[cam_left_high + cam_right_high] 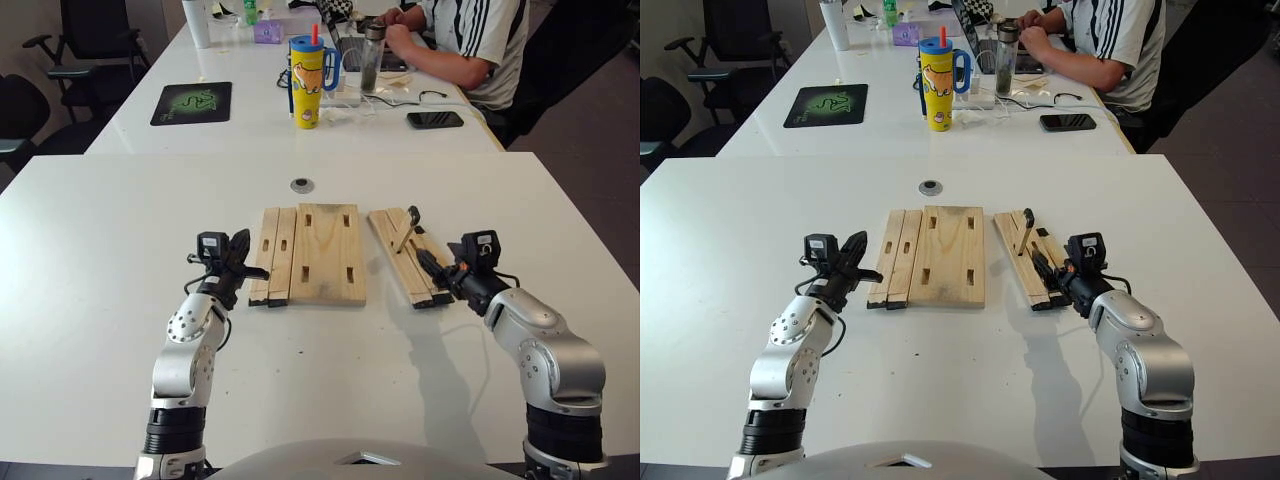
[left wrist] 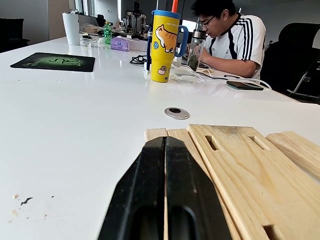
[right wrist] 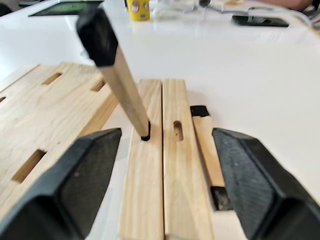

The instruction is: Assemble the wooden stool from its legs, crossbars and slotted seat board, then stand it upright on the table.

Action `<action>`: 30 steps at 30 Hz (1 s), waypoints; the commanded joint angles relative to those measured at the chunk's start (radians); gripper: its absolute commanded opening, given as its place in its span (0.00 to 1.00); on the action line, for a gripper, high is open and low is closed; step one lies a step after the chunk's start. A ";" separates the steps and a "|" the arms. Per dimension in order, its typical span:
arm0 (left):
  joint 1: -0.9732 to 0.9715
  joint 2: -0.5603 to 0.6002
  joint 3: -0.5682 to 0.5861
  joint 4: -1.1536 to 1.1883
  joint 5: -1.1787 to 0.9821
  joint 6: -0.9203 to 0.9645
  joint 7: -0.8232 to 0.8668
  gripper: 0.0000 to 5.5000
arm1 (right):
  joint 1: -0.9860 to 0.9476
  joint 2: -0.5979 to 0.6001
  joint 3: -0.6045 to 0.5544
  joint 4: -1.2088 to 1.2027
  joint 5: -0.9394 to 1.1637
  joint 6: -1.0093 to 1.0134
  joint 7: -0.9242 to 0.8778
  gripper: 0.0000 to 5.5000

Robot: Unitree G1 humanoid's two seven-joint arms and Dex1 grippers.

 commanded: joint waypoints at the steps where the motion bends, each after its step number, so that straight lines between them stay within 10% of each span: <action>1: 0.007 -0.003 -0.001 -0.017 0.007 0.001 0.008 0.00 | -0.009 -0.030 0.051 -0.019 0.030 0.121 0.019 0.63; 30: -0.020 -0.003 -0.005 0.008 0.007 -0.007 0.005 0.00 | -0.082 -0.017 0.223 0.208 -0.104 0.061 -0.002 0.63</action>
